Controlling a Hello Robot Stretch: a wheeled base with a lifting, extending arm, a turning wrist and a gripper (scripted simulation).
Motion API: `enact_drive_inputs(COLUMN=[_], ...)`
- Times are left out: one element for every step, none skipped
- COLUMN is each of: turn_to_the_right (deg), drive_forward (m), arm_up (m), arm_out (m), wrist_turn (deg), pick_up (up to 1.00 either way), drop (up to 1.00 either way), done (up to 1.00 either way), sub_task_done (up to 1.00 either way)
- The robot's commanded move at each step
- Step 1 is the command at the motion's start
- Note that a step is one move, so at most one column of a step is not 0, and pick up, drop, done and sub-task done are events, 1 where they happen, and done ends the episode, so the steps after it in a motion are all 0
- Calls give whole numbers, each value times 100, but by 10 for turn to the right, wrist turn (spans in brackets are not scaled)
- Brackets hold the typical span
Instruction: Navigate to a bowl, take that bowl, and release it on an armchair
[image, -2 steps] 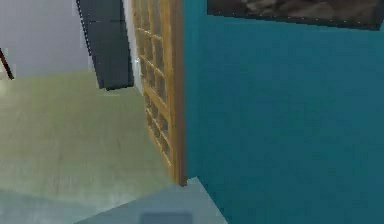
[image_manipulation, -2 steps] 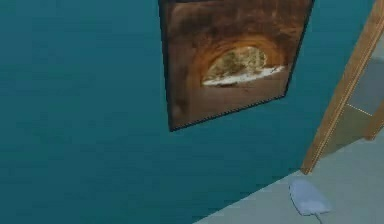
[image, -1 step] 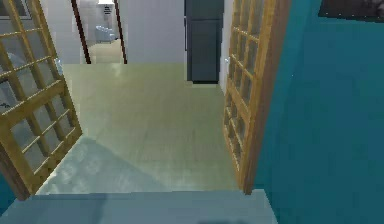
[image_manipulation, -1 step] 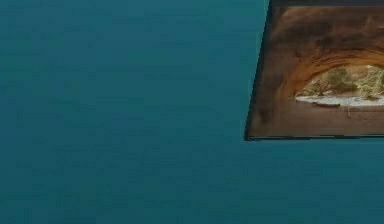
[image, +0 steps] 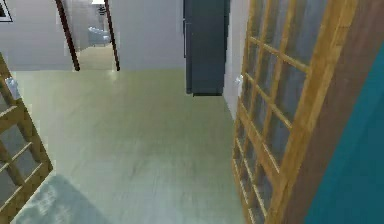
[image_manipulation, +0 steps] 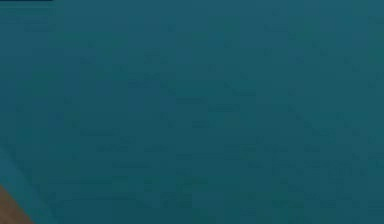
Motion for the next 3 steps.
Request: enact_drive_inputs(turn_to_the_right=[-270, 0, 0], drive_forward=[0, 100, 95], arm_up=[0, 0, 0], arm_out=[0, 0, 0], wrist_turn=[0, 0, 0], pick_up=[0, 0, 0], drop=[0, 0, 0], done=[0, 0, 0], sub_task_done=[0, 0, 0])
